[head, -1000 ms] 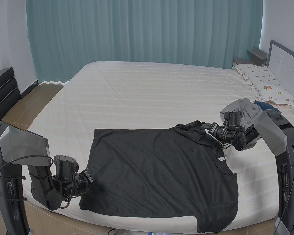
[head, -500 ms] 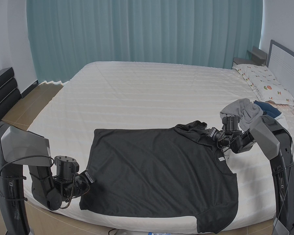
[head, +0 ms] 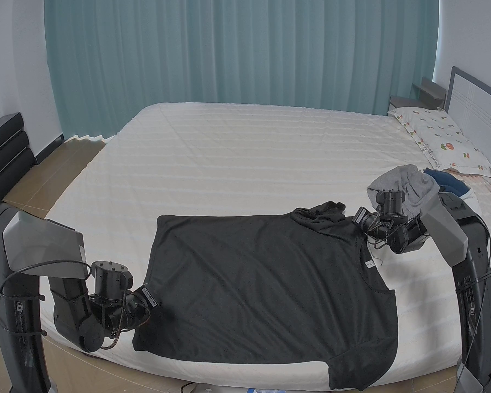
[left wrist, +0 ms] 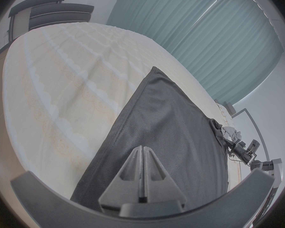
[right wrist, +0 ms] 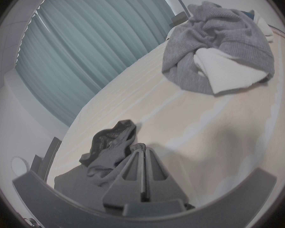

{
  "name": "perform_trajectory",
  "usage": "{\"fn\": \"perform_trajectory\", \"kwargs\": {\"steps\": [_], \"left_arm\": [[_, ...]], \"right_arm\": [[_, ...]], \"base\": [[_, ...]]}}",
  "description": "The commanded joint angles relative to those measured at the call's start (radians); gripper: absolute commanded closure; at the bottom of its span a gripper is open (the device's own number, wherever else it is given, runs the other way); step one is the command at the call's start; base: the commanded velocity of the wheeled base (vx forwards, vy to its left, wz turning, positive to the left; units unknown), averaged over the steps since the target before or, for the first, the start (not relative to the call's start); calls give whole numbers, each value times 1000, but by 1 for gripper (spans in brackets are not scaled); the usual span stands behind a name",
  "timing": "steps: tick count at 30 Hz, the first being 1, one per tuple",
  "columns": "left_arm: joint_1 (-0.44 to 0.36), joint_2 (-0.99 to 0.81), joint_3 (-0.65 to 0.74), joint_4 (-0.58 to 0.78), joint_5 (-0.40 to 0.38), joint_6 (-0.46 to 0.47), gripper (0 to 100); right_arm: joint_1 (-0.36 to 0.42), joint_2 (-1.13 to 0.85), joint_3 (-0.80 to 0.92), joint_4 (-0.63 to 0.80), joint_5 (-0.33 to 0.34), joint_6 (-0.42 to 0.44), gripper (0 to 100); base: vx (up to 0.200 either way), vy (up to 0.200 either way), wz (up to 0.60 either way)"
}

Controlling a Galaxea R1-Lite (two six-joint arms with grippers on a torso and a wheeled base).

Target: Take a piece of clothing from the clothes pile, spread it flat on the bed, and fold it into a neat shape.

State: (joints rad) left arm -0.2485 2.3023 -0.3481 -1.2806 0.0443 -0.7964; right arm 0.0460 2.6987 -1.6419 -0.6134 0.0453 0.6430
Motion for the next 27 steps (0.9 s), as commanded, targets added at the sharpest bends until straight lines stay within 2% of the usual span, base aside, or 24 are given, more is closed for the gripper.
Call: {"fn": "perform_trajectory", "kwargs": {"steps": [1,12,13,23,27], "left_arm": [[0,2,0,0,0,0,100],[0,2,0,0,0,0,100],[0,2,0,0,0,0,100],[0,0,0,0,0,-1,100],[0,2,0,0,2,-1,100]], "right_arm": [[-15,4,4,-3,-4,0,100],[-24,24,30,-5,-21,-3,100],[-23,21,33,-5,-19,-3,0],[-3,-77,25,-80,-12,9,0],[46,-103,27,-68,-10,10,0]], "base": [[0,0,0],[0,0,0],[0,0,0],[0,0,0],[0,0,0]]}}
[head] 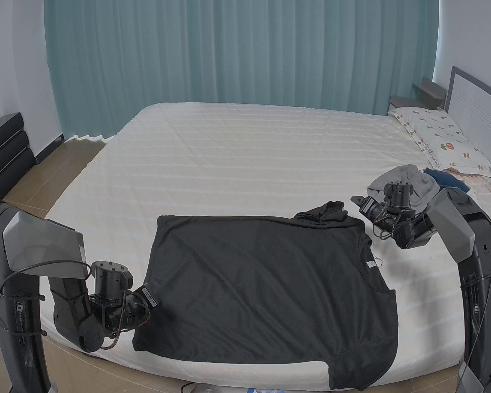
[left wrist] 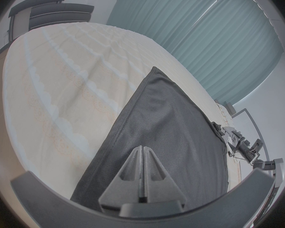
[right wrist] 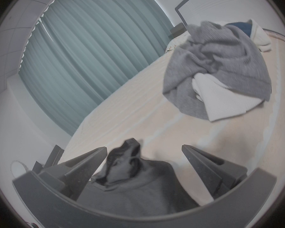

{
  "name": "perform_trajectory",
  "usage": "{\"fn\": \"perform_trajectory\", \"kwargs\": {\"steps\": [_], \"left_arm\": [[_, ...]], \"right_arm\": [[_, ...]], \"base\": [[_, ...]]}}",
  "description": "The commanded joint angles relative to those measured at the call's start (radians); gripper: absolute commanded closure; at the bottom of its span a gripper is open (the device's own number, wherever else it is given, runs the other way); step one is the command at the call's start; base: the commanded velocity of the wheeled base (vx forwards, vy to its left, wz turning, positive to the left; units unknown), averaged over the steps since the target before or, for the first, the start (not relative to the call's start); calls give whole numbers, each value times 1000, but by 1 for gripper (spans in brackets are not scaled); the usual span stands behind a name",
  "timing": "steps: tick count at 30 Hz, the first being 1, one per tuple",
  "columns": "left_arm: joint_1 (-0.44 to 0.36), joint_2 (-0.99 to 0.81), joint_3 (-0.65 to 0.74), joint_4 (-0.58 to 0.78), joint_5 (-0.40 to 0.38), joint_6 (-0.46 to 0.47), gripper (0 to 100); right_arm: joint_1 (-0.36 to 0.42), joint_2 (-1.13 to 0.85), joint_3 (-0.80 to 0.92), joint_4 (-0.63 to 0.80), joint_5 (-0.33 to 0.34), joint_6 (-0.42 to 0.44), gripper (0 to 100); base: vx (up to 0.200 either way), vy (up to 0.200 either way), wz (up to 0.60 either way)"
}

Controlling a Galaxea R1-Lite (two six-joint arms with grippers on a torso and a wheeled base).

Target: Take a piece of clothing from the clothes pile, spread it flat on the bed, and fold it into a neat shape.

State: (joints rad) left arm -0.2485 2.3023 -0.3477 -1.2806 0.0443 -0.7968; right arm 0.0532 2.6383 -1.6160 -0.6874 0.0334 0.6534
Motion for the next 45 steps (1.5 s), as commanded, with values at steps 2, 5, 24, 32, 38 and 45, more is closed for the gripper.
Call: {"fn": "perform_trajectory", "kwargs": {"steps": [2,5,24,32,38,45], "left_arm": [[0,0,-1,0,0,-1,100],[0,0,-1,0,0,-1,100],[0,6,3,0,2,-1,100],[0,8,1,0,2,-1,100],[0,8,1,0,2,-1,100],[-3,9,1,0,2,-1,100]], "right_arm": [[73,-41,2,8,2,0,0],[123,-27,-2,17,3,3,0],[200,155,-213,89,-59,60,0],[200,206,-308,117,-98,58,0],[200,206,-323,157,-99,60,100],[200,209,-369,181,-101,61,100]], "base": [[0,0,0],[0,0,0],[0,0,0],[0,0,0],[0,0,0],[0,0,0]]}}
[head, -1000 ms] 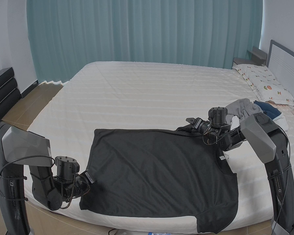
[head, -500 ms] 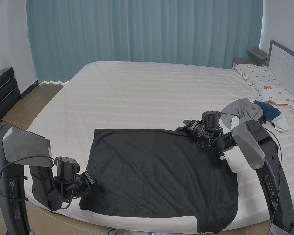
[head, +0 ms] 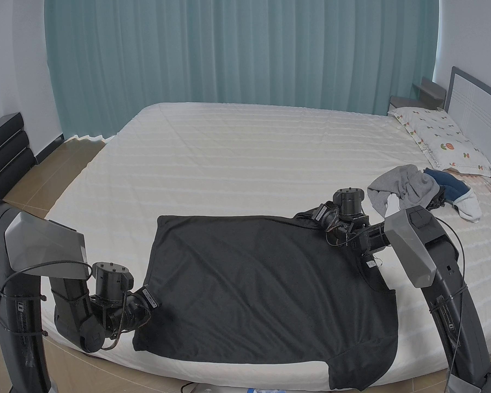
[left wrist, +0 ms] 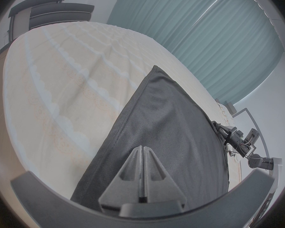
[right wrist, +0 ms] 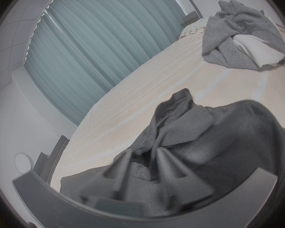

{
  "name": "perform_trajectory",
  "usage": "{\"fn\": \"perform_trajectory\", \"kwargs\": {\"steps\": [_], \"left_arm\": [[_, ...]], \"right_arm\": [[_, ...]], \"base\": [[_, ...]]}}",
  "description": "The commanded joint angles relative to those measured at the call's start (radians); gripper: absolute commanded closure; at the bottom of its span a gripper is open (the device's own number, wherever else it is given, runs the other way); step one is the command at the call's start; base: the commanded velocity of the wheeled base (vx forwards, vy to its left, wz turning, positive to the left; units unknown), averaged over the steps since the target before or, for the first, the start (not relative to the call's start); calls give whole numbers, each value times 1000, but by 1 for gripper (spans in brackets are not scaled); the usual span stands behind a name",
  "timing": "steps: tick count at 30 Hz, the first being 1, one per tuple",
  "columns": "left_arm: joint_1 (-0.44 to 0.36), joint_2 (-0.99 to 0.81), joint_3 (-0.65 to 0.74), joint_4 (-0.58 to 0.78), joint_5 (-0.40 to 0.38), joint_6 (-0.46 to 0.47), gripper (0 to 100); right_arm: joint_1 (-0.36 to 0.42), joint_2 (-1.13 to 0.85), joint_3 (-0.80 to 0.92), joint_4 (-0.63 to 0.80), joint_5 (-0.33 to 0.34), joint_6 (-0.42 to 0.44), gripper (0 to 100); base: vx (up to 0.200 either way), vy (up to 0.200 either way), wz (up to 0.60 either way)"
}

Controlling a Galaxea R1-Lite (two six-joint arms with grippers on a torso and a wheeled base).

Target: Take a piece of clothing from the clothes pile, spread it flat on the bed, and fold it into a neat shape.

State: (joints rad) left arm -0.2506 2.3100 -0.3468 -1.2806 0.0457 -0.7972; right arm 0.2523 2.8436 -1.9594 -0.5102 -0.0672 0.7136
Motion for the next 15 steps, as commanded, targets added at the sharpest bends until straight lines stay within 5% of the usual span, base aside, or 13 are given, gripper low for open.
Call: {"fn": "perform_trajectory", "kwargs": {"steps": [1,8,15], "left_arm": [[-2,2,0,0,0,0,100],[-1,2,-1,0,0,0,100],[-9,6,0,0,3,0,100]], "right_arm": [[1,3,-35,-1,-2,3,100],[-4,-12,-41,-186,-66,-5,100],[-1,53,-41,-229,-34,-181,100]], "base": [[0,0,0],[0,0,0],[0,0,0]]}}
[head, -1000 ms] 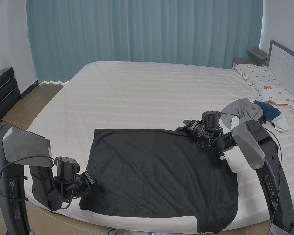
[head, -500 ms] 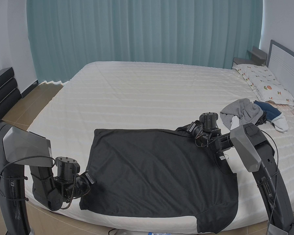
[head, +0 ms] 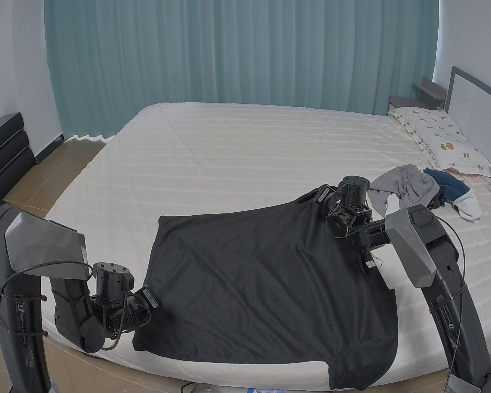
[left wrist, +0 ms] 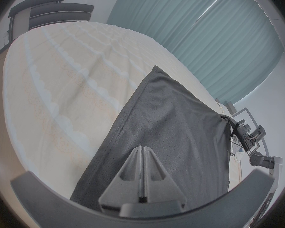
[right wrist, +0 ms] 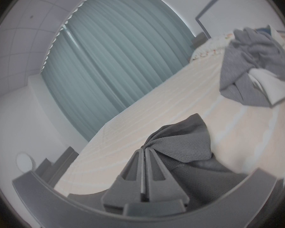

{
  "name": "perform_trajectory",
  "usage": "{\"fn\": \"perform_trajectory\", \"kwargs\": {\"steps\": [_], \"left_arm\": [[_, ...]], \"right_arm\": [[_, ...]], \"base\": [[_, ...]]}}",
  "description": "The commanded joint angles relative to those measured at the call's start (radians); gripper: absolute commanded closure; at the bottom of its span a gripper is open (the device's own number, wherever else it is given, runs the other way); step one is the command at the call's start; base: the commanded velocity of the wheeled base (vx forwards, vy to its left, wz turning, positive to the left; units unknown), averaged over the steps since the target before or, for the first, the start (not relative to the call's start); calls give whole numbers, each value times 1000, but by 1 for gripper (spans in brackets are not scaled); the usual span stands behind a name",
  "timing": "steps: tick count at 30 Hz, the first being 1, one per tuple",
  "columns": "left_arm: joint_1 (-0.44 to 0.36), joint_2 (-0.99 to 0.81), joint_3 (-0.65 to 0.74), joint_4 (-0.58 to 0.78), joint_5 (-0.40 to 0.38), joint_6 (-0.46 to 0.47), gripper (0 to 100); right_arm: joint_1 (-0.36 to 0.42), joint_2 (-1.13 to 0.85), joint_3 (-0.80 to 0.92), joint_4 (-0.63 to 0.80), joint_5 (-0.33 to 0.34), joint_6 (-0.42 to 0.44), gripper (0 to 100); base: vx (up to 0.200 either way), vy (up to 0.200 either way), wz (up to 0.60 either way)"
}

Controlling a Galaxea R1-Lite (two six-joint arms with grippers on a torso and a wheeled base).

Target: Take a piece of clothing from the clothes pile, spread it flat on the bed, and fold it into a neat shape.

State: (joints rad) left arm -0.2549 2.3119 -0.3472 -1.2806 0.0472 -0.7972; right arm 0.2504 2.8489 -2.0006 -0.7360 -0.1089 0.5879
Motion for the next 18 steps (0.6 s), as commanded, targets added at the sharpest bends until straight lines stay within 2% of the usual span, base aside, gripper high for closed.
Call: {"fn": "perform_trajectory", "kwargs": {"steps": [1,2,3,12,16,17,18], "left_arm": [[-4,6,-1,0,2,0,100],[-4,6,-1,0,2,0,100],[-4,6,-1,0,2,0,100],[-4,15,-3,0,10,0,100],[-4,7,-3,-3,16,-4,100],[-4,4,1,-3,14,-5,100],[-4,4,1,-3,14,-5,100]], "right_arm": [[1,52,1,3,8,-63,100],[1,58,1,9,8,-66,100],[1,61,1,10,8,-66,0],[-8,44,1,43,-12,-66,0],[-11,-88,148,30,-5,-59,0],[-17,-158,243,9,5,-59,0],[-17,-158,243,9,5,-59,0]], "base": [[0,0,0],[0,0,0],[0,0,0],[0,0,0],[0,0,0],[0,0,0],[0,0,0]]}}
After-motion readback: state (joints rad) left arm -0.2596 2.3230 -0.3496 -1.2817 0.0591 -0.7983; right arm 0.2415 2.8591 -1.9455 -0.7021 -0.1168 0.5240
